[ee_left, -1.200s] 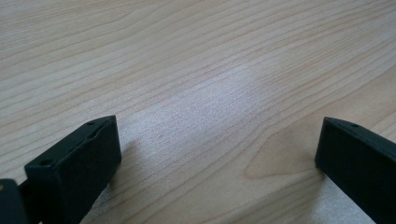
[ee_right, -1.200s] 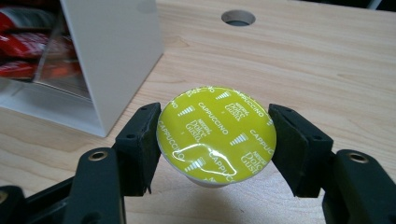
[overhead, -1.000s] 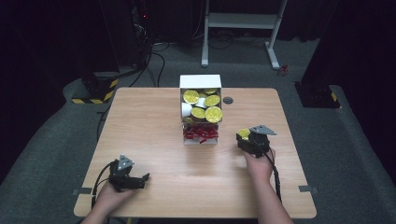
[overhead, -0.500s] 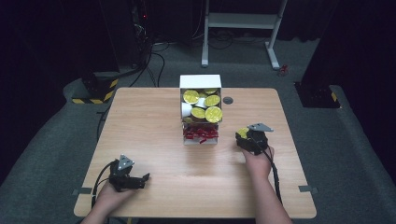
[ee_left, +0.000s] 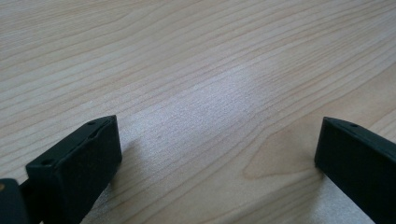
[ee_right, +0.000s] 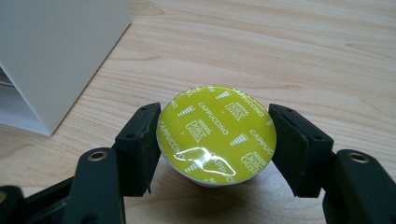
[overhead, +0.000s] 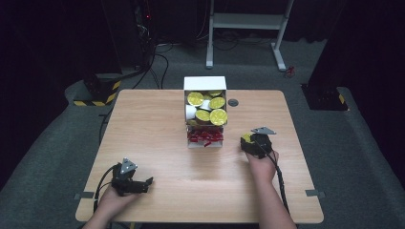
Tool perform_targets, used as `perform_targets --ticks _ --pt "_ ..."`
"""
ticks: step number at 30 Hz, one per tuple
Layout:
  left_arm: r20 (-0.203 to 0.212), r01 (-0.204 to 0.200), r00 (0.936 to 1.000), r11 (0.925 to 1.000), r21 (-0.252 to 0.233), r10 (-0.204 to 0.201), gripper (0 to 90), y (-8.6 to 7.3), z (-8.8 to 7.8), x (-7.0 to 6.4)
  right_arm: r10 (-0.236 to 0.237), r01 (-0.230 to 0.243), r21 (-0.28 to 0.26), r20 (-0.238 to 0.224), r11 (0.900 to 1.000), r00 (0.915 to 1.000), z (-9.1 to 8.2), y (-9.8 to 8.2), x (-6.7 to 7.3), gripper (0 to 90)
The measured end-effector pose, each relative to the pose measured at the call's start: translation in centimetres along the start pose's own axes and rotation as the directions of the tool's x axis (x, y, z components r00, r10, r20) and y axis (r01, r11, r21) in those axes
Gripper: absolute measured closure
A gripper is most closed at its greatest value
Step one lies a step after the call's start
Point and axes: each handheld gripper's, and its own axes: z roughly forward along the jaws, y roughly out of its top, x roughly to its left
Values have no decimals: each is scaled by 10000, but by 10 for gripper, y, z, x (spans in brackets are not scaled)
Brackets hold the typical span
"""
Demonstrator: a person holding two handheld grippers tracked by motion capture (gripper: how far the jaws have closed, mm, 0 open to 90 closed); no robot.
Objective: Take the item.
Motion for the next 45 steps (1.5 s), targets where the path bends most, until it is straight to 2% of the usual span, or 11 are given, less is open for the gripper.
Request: perform_targets --ticks 6,8,12,16,26,32,33,35,42,45 --pt "-15 20 10000 10000 -6 -20 9 0 0 0 105 -106 -64 -165 9999 9998 0 -3 -1 363" --pt "-23 10 10000 10000 -16 -10 9 0 0 0 306 -308 -38 -355 9995 9989 -3 -2 -1 312" --pt "-24 32 10000 10000 -8 -32 9 0 0 0 214 -217 -101 -350 9997 9992 -8 0 -2 280" --pt "-45 41 10000 10000 -8 -41 9 0 0 -1 343 -350 -130 -452 9993 9984 -18 0 -1 253" --pt "-44 41 10000 10000 -5 -41 9 0 0 -1 -92 31 -758 -793 9971 9968 -45 -4 5 191" --pt "-34 15 10000 10000 -16 -15 8 0 0 0 -93 -12 -936 -1116 9956 9937 -61 -10 11 180" --pt "-62 -64 10000 10000 -9 64 8 0 0 0 -114 -10 -986 -1246 9951 9921 -68 -13 14 173" --pt "-56 -47 10000 10000 -11 47 8 0 0 0 -163 31 -1018 -1288 9948 9915 -71 -15 15 168" --pt "-54 -14 10000 10000 4 14 8 0 0 0 -646 439 -1283 -1620 9908 9847 -97 -28 27 135" --pt "-54 -7 10000 10000 3 7 8 0 0 0 -905 662 -1302 -1910 9893 9774 -104 -33 34 135"
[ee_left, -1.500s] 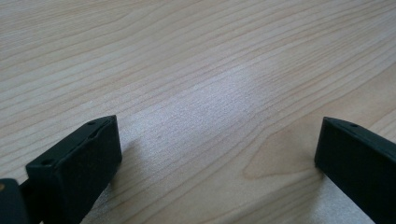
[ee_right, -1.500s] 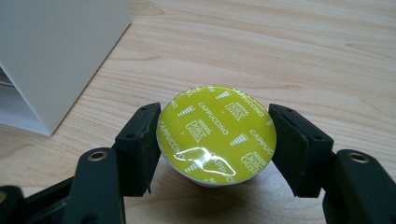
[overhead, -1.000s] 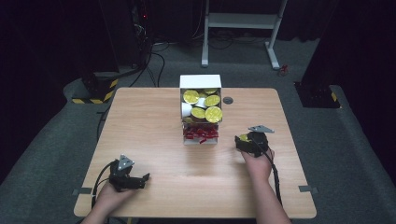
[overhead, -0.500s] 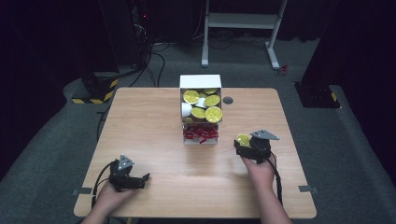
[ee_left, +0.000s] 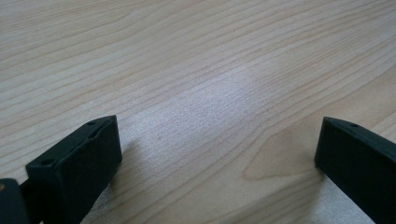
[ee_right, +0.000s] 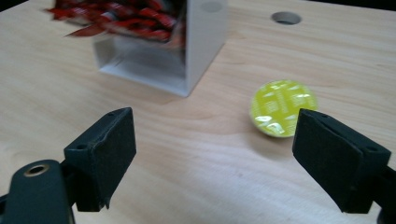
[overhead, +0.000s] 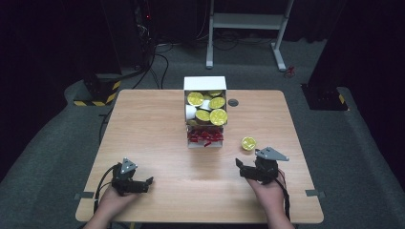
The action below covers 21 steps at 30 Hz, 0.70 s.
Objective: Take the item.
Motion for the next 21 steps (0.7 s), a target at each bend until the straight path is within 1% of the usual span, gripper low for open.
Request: perform_targets --ticks 2,4,7,8,9,11,13,16,17,18,19,20,21 --pt "-4 -8 10000 10000 -15 8 8 0 0 0 -159 160 68 -187 9998 9997 -2 -3 5 133" --pt "-10 8 10000 10000 -2 -8 8 0 0 0 -346 350 73 -483 9994 9982 -4 -7 12 133" --pt "-22 40 10000 10000 -51 -40 9 0 0 0 -380 402 284 -749 9988 9965 -5 -13 21 134" --pt "-18 56 10000 10000 -39 -56 8 0 0 0 -457 490 348 -877 9982 9951 -4 -18 26 133" --pt "-19 54 10000 10000 -38 -54 8 0 0 0 -470 510 426 -901 9978 9948 -3 -20 28 133" --pt "-15 50 10000 10000 -37 -50 8 0 0 0 -635 697 618 -971 9957 9933 1 -26 34 133" --pt "-11 46 10000 10000 -37 -46 8 0 0 0 -605 694 873 -1010 9938 9930 6 -32 38 134" --pt "0 20 10000 10000 -44 -20 8 0 0 0 -640 768 1379 -949 9875 9934 16 -43 45 136" --pt "2 18 10000 10000 -48 -18 8 0 0 0 -720 848 1462 -909 9856 9933 18 -46 46 138" --pt "2 20 10000 10000 -48 -20 8 0 0 0 -774 896 1580 -818 9834 9936 22 -49 47 139" --pt "2 22 10000 10000 -50 -22 8 0 0 0 -726 841 1671 -740 9823 9946 24 -51 47 148" --pt "3 38 10000 10000 -39 -38 8 0 0 0 -739 846 2124 -577 9735 9956 27 -52 48 148" --pt "7 14 10000 10000 -46 -14 8 0 0 0 -806 875 2140 -410 9729 9959 28 -51 50 148"
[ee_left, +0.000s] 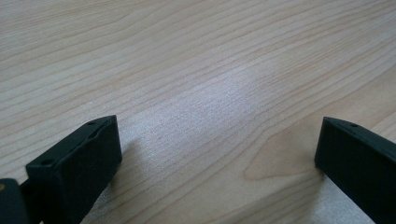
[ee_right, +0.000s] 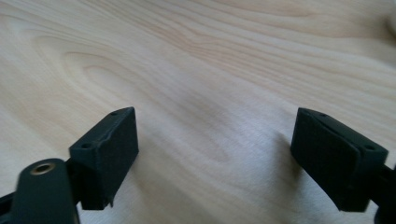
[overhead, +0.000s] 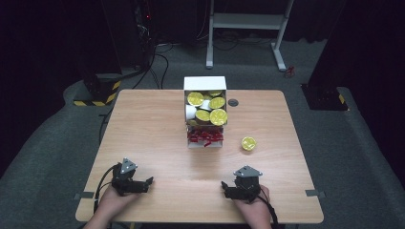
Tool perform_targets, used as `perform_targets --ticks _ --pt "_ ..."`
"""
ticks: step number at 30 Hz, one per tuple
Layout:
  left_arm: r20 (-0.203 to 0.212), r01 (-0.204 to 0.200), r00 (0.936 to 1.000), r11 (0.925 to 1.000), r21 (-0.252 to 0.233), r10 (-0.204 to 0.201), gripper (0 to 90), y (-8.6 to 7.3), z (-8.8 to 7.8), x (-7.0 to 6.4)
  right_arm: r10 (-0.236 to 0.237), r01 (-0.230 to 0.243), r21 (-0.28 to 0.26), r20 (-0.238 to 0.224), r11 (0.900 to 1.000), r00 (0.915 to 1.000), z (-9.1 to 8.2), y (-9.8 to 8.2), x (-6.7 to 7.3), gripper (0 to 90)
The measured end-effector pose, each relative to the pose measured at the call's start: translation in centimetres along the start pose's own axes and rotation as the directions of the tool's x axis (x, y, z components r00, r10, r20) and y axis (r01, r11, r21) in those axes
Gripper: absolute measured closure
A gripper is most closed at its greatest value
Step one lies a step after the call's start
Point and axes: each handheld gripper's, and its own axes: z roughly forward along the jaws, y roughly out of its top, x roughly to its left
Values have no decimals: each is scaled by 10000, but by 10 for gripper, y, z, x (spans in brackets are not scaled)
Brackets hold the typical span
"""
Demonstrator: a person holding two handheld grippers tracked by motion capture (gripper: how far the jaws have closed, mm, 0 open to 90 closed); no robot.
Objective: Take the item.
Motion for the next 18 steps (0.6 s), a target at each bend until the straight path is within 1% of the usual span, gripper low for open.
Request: perform_targets --ticks 1,5,6,8,9,11,12,15,18 --pt "7 -5 10000 10000 5 5 8 0 0 0 -100 99 63 55 9999 9999 3 2 1 130" --pt "20 -63 10000 10000 21 63 8 0 0 1 -112 111 157 62 9998 9999 8 7 5 103" --pt "26 -58 10000 10000 26 58 8 1 0 0 -53 52 173 103 9998 9999 8 7 6 99" --pt "35 -101 9999 9999 50 101 8 1 0 1 -218 216 119 184 9997 9996 9 7 6 95" --pt "35 -98 9999 9999 54 98 8 1 0 1 -34 30 169 217 9999 9998 9 7 7 94" --pt "25 -102 9999 9999 44 102 8 1 1 1 -5 1 173 226 9999 9997 9 7 8 94" --pt "24 -90 10000 9999 55 90 8 1 0 1 -106 102 134 251 9999 9996 9 7 7 94" --pt "21 -86 10000 9999 66 86 8 1 0 1 98 -103 183 304 9998 9995 9 7 9 95" --pt "36 -101 9999 9999 57 101 8 1 0 1 102 -108 182 309 9998 9995 9 7 9 94"
